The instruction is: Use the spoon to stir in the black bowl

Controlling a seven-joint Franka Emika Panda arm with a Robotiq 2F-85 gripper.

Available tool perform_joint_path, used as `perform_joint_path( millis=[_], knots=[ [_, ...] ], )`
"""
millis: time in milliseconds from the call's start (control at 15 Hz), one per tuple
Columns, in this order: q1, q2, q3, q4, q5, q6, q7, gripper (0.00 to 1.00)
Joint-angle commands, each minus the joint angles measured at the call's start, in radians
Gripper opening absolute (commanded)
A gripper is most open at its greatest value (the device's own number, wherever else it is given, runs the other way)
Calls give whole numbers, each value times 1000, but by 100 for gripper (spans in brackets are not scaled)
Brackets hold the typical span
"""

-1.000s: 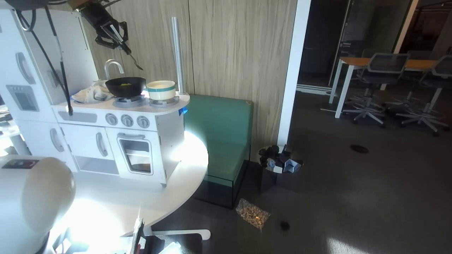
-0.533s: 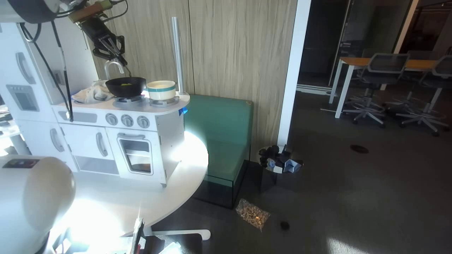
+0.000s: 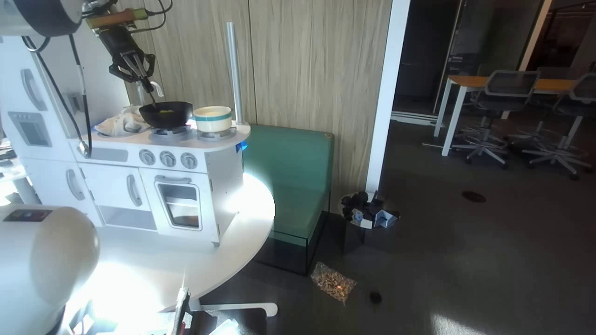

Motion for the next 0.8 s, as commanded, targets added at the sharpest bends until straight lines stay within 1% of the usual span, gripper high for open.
perform_joint_path(
  millis=[0, 133, 333, 667, 733],
  knots=[
    [-19, 38, 2, 81, 49, 13, -26, 2],
    [-34, 66, -10, 124, 92, -11, -20, 2],
    [-72, 95, -17, 153, 129, 13, 0, 2],
    [-102, 105, -4, 175, 174, 148, 15, 2],
    [-101, 110, -6, 180, 177, 151, 16, 2]
  ],
)
